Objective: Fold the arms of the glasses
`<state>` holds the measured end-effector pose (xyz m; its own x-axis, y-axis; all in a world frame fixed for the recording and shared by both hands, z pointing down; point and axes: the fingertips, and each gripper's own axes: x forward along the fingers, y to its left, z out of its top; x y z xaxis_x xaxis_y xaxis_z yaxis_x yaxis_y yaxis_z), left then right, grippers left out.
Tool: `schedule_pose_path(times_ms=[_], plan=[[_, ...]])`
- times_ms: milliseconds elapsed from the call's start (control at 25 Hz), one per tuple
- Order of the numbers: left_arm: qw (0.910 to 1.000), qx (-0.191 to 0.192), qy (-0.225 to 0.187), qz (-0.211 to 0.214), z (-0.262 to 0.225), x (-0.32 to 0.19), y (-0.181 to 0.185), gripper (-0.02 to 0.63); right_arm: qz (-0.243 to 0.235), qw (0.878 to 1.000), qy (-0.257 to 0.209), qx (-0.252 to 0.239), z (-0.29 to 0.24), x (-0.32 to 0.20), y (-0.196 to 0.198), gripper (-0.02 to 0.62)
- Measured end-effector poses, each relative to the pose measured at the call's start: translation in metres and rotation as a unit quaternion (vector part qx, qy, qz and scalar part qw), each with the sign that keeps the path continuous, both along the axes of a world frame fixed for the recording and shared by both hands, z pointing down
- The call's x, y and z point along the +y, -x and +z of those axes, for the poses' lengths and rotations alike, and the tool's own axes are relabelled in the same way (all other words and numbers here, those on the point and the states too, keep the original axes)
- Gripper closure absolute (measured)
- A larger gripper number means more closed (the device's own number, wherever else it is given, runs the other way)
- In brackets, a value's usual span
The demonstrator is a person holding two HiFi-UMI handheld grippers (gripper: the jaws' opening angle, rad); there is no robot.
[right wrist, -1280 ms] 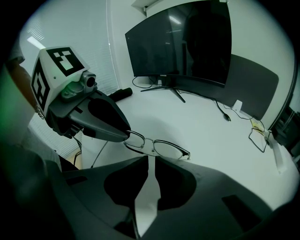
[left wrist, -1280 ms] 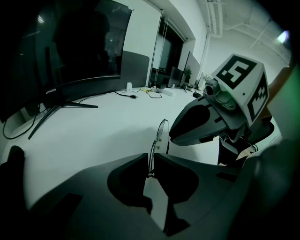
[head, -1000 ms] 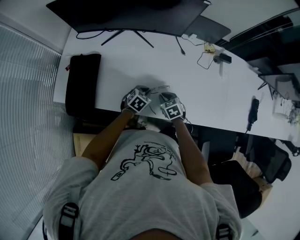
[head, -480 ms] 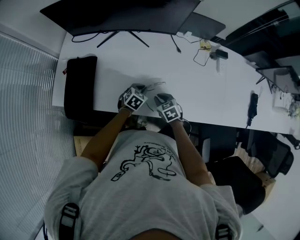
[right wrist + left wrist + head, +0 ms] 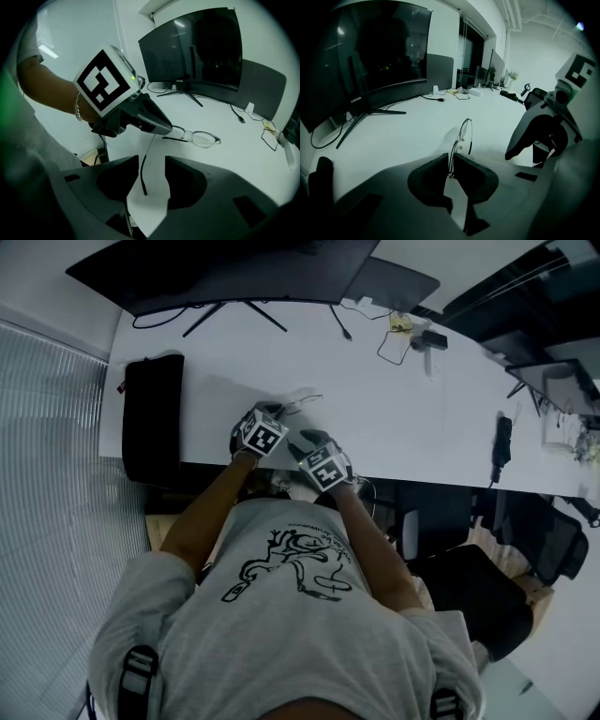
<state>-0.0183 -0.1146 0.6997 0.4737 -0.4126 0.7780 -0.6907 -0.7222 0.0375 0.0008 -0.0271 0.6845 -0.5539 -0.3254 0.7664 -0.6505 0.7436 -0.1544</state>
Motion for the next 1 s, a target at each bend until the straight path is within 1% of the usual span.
schedule_pose_path(times_ms=[160,360,640,1000], plan=[[1.0000,-0.004,-0.001,-0.001,-0.001,-0.001,-0.003,0.554,-0.014,1.000,-0.002,0.009,0.005,0.007,0.003,0.368],[1.0000,-0.005,-0.003,-0.003,-0.001,-0.001,-0.003,0.555,-0.023,0.999,-0.004,0.028,0.011,0.012,0.003,0.338],[0.9999,0.004,0.006,-0.007,-0.002,0.002,-0.002,0.555,-0.021,0.999,-0.010,0.048,0.020,0.011,-0.003,0.313],[0.9999,0.008,0.015,-0.002,-0.002,0.006,0.000,0.557,-0.012,0.998,-0.009,0.067,0.025,0.011,-0.012,0.310]])
